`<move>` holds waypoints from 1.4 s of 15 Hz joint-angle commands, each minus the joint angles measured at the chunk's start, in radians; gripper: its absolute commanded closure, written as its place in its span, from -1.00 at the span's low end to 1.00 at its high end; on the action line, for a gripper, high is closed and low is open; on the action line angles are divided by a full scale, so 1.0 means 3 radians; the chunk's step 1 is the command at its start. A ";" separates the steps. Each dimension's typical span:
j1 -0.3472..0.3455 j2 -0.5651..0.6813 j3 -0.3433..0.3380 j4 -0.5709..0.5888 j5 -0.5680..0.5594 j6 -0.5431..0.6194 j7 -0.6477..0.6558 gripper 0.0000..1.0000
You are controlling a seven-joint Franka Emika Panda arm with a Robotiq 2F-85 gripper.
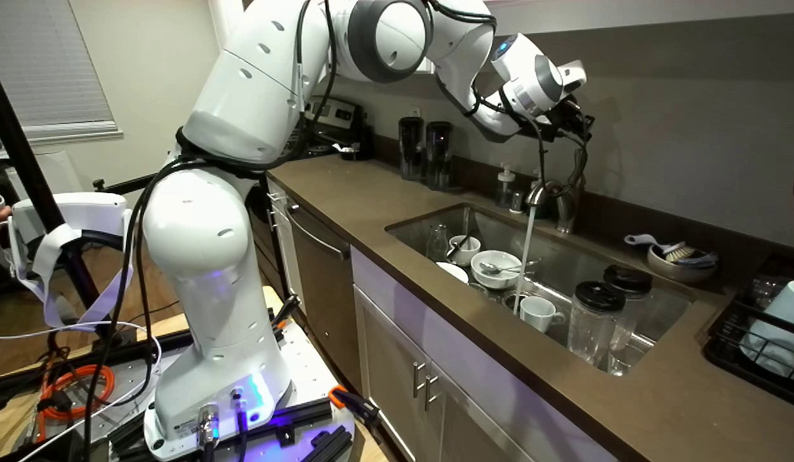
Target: Close the faucet
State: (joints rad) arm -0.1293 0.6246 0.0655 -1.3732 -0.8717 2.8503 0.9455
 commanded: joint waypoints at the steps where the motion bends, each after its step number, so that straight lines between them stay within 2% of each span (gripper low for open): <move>1: 0.0115 0.0091 -0.0119 0.0129 -0.0058 0.0104 0.0311 0.94; 11: 0.0167 0.0389 -0.0094 0.0438 -0.0008 0.0208 0.0381 0.95; 21: 0.0093 0.0253 0.0006 0.0211 0.0021 -0.0006 0.0074 0.95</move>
State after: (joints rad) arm -0.0893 0.7317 0.0501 -1.2734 -0.8710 2.8916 1.0192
